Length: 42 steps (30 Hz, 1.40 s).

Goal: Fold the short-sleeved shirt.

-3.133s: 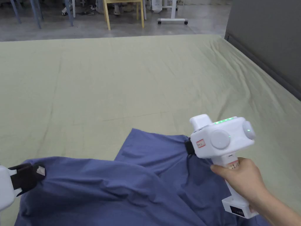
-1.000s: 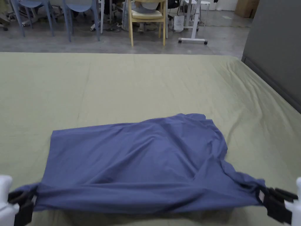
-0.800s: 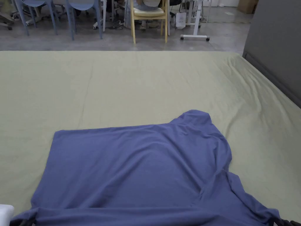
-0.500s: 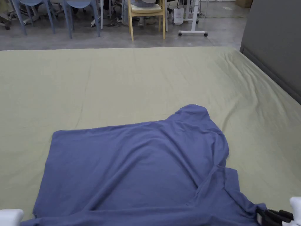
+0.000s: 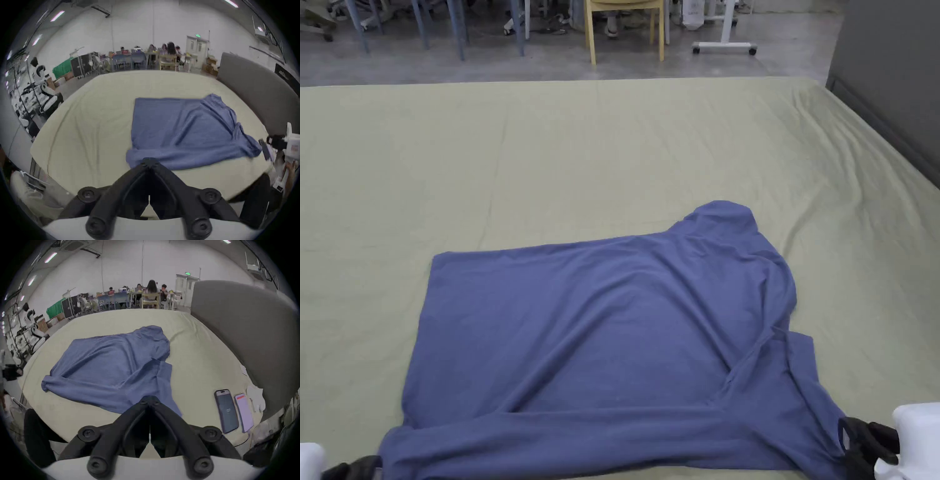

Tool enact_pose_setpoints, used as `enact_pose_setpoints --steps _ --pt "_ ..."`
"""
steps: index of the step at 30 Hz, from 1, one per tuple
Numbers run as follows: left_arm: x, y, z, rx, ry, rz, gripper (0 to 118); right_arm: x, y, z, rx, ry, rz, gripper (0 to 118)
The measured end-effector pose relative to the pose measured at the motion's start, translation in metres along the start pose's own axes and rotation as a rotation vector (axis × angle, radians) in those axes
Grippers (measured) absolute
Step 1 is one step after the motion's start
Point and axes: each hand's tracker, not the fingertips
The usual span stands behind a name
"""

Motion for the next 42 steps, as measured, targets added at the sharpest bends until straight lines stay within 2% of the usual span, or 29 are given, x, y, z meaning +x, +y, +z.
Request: enact_pose_setpoints --steps 3,5,6,7,8,9,12,14,15,16,17,18,19,20,24,25,26,27,28,29,34,35,36,37,38,39,40,42 --pt "0.013 0.002 -0.006 -0.031 0.015 0.021 0 0.000 -0.004 -0.005 -0.052 0.032 -0.032 3" --pt "0.008 0.004 -0.015 -0.056 -0.011 0.088 0 0.003 -0.004 -0.008 -0.057 0.027 -0.041 3" --pt "0.003 0.003 -0.020 -0.063 -0.025 0.125 11 0.005 -0.004 -0.007 -0.055 0.032 -0.050 3" --pt "-0.003 0.005 -0.028 -0.069 -0.032 0.164 58 0.006 -0.003 -0.006 -0.052 0.039 -0.060 3" --pt "-0.010 0.010 -0.041 -0.091 -0.041 0.205 88 0.007 -0.002 -0.006 -0.051 0.043 -0.064 3" --pt "-0.015 0.014 -0.057 -0.138 -0.045 0.209 90 0.007 -0.001 -0.008 -0.051 0.040 -0.061 3" --pt "-0.021 0.019 -0.111 -0.194 0.021 0.148 90 0.007 0.003 -0.015 -0.061 0.035 -0.035 3" --pt "-0.021 0.021 -0.139 -0.278 0.008 0.095 89 0.007 0.006 -0.024 -0.082 0.042 -0.034 3" --pt "-0.020 0.019 -0.148 -0.293 -0.009 0.077 81 0.007 0.006 -0.027 -0.088 0.044 -0.035 3" --pt "-0.019 0.017 -0.157 -0.306 -0.025 0.056 81 0.006 0.006 -0.031 -0.095 0.045 -0.035 3" --pt "-0.018 0.012 -0.161 -0.299 -0.044 0.041 75 0.007 0.004 -0.037 -0.105 0.046 -0.035 3" --pt "-0.015 0.011 -0.161 -0.286 -0.056 0.036 58 0.007 0.003 -0.041 -0.118 0.044 -0.036 3" --pt "-0.015 0.010 -0.162 -0.289 -0.073 0.059 7 0.007 0.003 -0.045 -0.130 0.042 -0.034 3" --pt "-0.011 0.008 -0.159 -0.287 -0.065 0.105 0 0.006 0.001 -0.049 -0.144 0.037 -0.025 3" --pt "-0.003 0.010 -0.140 -0.272 -0.041 0.053 0 0.013 0.000 -0.064 -0.208 0.049 -0.043 3" --pt "-0.003 0.011 -0.139 -0.272 -0.044 0.052 0 0.015 -0.001 -0.068 -0.226 0.048 -0.060 22" --pt "-0.006 0.009 -0.141 -0.273 -0.044 0.050 0 0.017 -0.002 -0.072 -0.241 0.024 -0.069 59" --pt "-0.006 0.009 -0.140 -0.270 -0.041 0.048 0 0.020 -0.003 -0.078 -0.267 0.008 -0.072 89" --pt "-0.008 0.010 -0.140 -0.268 -0.041 0.054 0 0.023 -0.005 -0.084 -0.281 0.002 -0.076 105" --pt "-0.010 0.011 -0.139 -0.269 -0.047 0.071 0 0.027 -0.010 -0.090 -0.294 -0.001 -0.090 105" --pt "-0.011 0.008 -0.141 -0.275 -0.047 0.083 0 0.044 -0.018 -0.118 -0.396 0.000 -0.195 104" --pt "-0.011 0.007 -0.142 -0.280 -0.047 0.080 0 0.046 -0.018 -0.124 -0.394 -0.004 -0.199 95" --pt "-0.010 0.005 -0.143 -0.287 -0.046 0.074 0 0.047 -0.018 -0.126 -0.378 0.011 -0.201 72" --pt "-0.009 0.004 -0.143 -0.288 -0.039 0.067 0 0.048 -0.021 -0.127 -0.346 0.021 -0.197 35" --pt "-0.011 0.003 -0.148 -0.291 -0.038 0.067 0 0.047 -0.021 -0.126 -0.327 -0.009 -0.178 22" --pt "-0.012 0.003 -0.148 -0.292 -0.040 0.076 0 0.047 -0.021 -0.126 -0.309 -0.001 -0.181 20" --pt "-0.012 0.003 -0.147 -0.288 -0.042 0.091 0 0.046 -0.020 -0.124 -0.281 0.063 -0.235 19" --pt "-0.010 0.006 -0.142 -0.276 -0.025 0.092 0 0.036 -0.015 -0.118 -0.273 0.033 -0.191 19"
